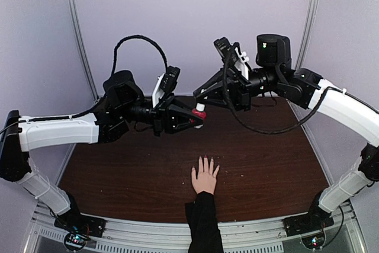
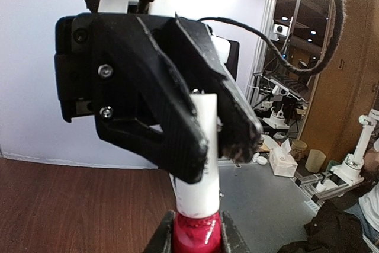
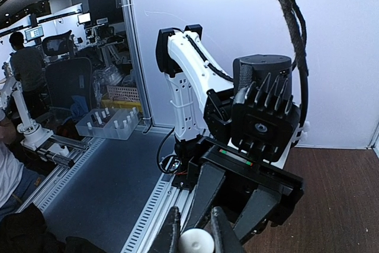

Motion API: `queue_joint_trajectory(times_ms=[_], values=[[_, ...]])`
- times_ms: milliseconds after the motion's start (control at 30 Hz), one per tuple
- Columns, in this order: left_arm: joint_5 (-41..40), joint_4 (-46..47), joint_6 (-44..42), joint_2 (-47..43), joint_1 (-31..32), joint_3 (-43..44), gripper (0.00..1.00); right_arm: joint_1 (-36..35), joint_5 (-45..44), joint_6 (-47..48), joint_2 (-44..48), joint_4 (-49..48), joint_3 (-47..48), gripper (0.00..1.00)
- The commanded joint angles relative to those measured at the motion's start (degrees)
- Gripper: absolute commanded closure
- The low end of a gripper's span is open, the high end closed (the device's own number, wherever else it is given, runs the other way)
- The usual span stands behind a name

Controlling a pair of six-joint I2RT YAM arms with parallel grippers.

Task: Paint the nails
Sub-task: Screw the nail polish bottle cap onto the nail polish bottle.

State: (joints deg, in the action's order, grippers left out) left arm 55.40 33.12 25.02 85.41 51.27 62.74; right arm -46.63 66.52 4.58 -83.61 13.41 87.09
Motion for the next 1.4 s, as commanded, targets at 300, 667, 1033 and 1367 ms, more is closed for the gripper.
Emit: queue_joint_trajectory(times_ms=[300,667,1033,1367], values=[[-20.4,4.0,-6.5,-7.4,-1.6,-3.9,1.00,-0.9,-9.4,-6.8,-2.6,-3.9,-0.8,1.00],[-38.5,-3.6,-11.7,-9.0,-1.5,-4.3,1.00,-3.0,-22.1,-10.6,-6.1,-5.6,-1.1,1.00],[-57.5,-6.6,-16.5,-5.0,-0.7,-3.1,1.00,-3.3,-37.6,-17.5,-10.2,-9.7,-3.4,1.00],[-71.7,-3.6,-27.9,4.7,3.1,1.1,1.00,-3.4,-47.9,-21.7,-14.7,-13.3,-5.2,1.00]])
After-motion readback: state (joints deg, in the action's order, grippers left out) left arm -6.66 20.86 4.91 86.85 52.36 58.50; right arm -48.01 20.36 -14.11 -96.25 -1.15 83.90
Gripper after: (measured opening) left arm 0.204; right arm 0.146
